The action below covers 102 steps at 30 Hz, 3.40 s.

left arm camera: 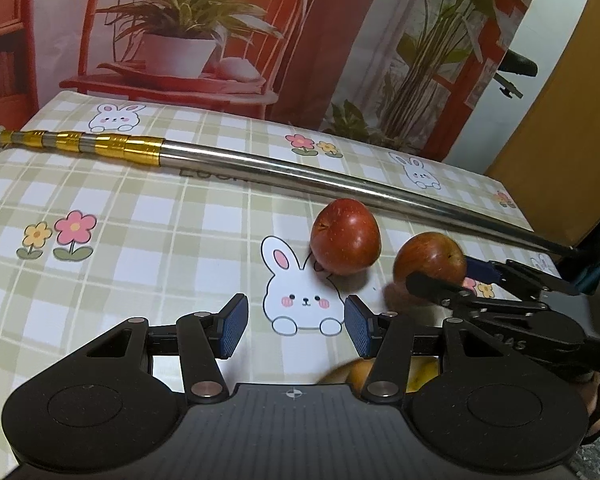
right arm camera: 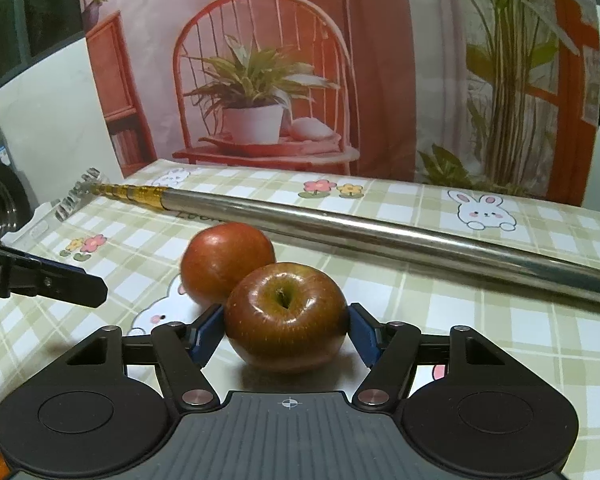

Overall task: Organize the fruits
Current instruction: 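Lift the red apple and carry it over the plate with the right tool, then lower the apple onto the plate and open the right tool, then move the open right tool to the remaining red apple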

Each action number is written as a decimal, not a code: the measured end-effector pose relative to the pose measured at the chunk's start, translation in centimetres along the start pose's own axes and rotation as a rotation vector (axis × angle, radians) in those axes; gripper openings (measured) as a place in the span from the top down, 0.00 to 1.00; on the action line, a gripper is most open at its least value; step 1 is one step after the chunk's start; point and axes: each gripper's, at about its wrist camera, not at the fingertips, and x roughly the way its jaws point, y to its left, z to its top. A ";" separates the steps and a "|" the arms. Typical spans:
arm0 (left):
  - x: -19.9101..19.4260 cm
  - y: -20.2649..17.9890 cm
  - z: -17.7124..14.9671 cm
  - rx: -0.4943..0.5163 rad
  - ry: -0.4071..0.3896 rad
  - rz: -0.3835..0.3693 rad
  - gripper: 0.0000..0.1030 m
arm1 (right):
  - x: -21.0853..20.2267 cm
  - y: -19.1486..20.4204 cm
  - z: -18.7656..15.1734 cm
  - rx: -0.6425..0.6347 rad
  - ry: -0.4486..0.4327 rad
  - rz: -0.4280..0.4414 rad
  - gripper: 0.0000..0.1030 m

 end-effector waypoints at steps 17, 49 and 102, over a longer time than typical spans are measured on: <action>-6.7 1.2 -3.6 -0.058 -0.040 0.021 0.46 | -8.9 6.1 -1.7 -0.031 -0.083 0.087 0.39; -13.4 1.6 -8.7 -0.108 -0.131 0.028 0.41 | -11.1 15.9 -5.5 -0.168 0.270 0.191 0.39; -8.4 -0.6 -4.9 0.054 -0.133 0.042 0.34 | -9.3 3.7 0.1 -0.070 -0.121 -0.040 0.41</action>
